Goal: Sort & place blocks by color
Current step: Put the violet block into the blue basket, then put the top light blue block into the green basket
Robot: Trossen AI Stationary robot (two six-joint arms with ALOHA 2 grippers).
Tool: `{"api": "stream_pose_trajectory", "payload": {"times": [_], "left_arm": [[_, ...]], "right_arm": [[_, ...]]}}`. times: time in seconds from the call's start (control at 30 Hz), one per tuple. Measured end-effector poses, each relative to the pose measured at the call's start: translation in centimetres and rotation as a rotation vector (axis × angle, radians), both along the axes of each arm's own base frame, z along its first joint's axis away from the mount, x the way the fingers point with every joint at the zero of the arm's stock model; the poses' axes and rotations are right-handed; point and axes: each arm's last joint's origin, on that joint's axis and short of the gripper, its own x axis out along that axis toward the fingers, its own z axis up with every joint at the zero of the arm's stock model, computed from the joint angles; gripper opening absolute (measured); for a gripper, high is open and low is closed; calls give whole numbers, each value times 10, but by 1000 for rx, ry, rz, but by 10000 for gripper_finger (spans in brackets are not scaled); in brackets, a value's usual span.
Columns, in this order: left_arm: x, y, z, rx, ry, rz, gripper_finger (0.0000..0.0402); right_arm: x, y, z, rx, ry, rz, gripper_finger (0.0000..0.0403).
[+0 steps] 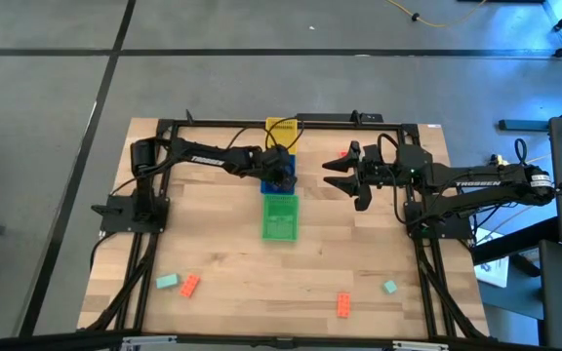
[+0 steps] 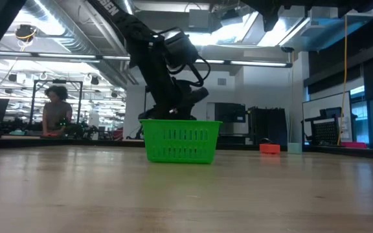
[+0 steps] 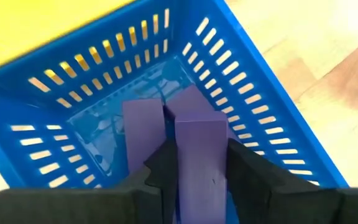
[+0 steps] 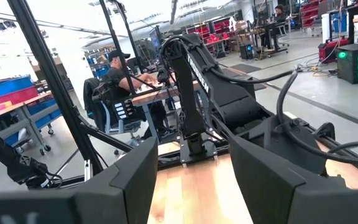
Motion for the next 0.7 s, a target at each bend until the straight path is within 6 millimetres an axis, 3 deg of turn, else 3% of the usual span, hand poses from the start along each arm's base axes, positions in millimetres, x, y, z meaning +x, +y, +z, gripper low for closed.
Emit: {"api": "stream_pose_trajectory", "payload": {"times": [0.6,0.7], "left_arm": [[-3,5,0,12,21,-19,185],[-6,9,7,-1,9,-50,193]], "right_arm": [[0,0,0,-2,1,0,205],[0,0,0,-2,1,0,205]]}}
